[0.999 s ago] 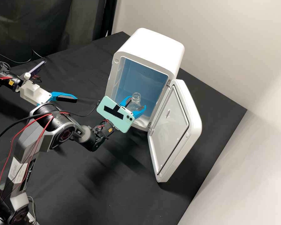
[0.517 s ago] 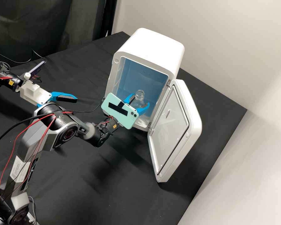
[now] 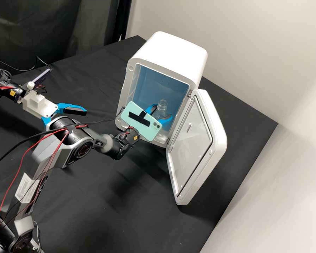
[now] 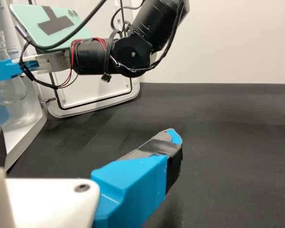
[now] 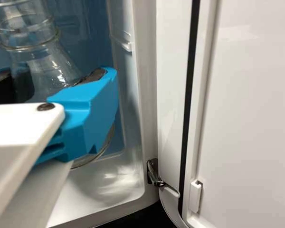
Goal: Place the flask in the incubator
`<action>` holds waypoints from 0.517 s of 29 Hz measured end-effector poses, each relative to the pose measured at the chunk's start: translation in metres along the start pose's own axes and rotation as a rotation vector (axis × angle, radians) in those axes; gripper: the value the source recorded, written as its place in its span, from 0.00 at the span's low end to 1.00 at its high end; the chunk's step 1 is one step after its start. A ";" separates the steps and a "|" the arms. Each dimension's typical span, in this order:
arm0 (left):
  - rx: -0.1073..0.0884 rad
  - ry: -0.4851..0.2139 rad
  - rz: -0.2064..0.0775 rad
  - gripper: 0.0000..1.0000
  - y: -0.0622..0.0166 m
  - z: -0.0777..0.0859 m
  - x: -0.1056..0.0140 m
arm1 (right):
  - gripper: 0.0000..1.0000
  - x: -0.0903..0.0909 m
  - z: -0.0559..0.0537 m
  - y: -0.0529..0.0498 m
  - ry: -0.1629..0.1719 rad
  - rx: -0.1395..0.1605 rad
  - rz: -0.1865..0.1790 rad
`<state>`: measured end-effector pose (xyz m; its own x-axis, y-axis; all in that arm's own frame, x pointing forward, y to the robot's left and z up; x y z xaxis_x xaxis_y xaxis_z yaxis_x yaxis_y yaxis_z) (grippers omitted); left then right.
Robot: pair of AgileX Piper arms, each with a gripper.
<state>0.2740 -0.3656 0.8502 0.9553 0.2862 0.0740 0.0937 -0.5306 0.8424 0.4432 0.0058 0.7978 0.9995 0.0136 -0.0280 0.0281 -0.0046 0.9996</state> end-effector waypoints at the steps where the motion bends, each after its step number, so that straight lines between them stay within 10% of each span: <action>1: 0.000 0.000 0.000 1.00 0.0000 0.000 0.000 | 0.00 0.001 -0.001 0.001 0.001 0.000 0.001; 15: 0.000 0.000 0.000 1.00 0.0000 0.000 0.000 | 0.00 0.009 -0.009 0.015 0.015 0.003 0.006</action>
<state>0.2740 -0.3656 0.8502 0.9553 0.2862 0.0740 0.0937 -0.5306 0.8424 0.4528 0.0145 0.8130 0.9994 0.0287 -0.0215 0.0217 -0.0081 0.9997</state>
